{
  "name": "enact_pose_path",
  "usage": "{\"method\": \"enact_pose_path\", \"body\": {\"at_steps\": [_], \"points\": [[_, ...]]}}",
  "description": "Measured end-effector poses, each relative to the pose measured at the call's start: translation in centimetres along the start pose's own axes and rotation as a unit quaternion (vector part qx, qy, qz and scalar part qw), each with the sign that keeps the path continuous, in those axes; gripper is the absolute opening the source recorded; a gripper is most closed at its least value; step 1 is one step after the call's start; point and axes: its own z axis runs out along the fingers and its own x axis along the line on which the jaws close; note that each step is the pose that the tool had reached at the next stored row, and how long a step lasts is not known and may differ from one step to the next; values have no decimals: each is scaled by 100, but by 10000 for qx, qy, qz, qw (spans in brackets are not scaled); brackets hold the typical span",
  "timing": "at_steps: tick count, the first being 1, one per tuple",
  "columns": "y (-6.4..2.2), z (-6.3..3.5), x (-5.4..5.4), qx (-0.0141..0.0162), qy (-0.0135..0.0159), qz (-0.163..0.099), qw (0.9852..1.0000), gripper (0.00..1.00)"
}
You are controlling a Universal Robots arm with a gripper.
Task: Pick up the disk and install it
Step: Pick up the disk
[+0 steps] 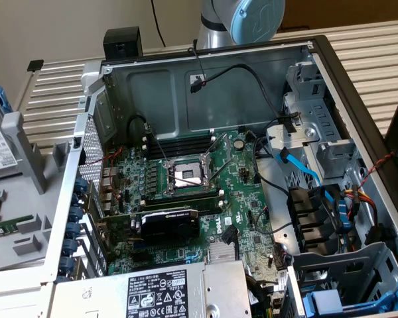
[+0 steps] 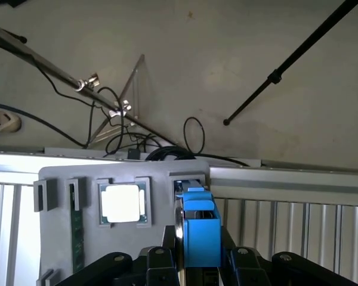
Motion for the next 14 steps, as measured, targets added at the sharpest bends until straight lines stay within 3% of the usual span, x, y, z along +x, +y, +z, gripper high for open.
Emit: {"method": "enact_pose_path", "body": {"at_steps": [14], "points": [[8,-149,-3,1,19,1,10000,37]]}}
